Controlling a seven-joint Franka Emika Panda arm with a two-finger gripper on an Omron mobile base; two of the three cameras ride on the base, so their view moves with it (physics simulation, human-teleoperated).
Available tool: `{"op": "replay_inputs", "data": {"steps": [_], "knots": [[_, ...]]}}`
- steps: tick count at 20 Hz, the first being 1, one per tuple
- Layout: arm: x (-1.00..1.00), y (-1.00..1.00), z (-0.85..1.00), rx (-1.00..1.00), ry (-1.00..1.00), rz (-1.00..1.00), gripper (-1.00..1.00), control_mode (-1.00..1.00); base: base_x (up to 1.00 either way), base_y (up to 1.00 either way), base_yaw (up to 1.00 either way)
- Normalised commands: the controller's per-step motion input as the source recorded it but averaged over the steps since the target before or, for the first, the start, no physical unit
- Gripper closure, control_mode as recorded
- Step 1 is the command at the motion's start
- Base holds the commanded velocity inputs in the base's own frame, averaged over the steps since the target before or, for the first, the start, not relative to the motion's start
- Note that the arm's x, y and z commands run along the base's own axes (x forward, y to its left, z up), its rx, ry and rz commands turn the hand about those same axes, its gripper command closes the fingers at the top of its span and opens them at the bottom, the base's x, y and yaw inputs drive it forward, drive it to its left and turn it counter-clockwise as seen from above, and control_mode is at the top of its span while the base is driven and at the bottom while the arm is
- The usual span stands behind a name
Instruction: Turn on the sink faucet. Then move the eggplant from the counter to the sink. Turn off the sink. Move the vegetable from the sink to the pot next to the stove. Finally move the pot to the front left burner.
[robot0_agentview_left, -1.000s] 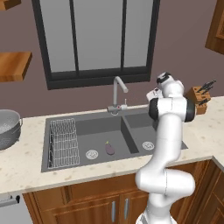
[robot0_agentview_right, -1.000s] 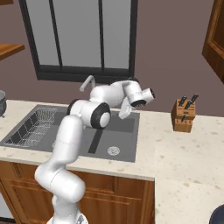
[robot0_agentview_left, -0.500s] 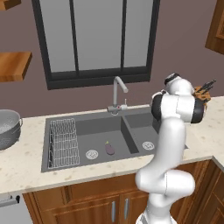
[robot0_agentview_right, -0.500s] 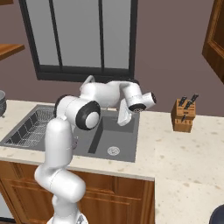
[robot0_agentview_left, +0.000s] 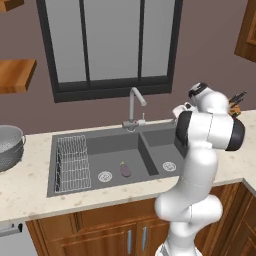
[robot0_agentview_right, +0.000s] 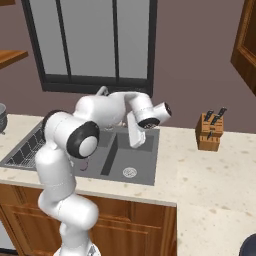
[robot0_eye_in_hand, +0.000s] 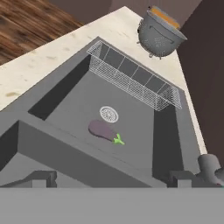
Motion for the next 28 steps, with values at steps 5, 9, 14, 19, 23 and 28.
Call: {"op": "replay_inputs", "data": {"steps": [5,9,14,19,23,28], "knots": [[-0.42,0.43,0.13,-0.11,-0.10,0.20,-1.00,-1.00,0.00,0.00,0.00],[-0.35,0.65,0.01,-0.13,-0.02,0.21,-1.00,-1.00,0.00,0.00,0.00],[-0.12,0.40,0.00,-0.08,0.00,0.10,-1.00,-1.00,0.00,0.00,0.00],[-0.06,0.13,-0.04,-0.02,-0.02,0.00,-1.00,-1.00,0.00,0.00,0.00],[-0.23,0.54,0.00,-0.11,-0.05,0.08,-1.00,-1.00,0.00,0.00,0.00],[-0.22,0.67,0.00,-0.16,-0.04,0.12,-1.00,-1.00,0.00,0.00,0.00]]}}
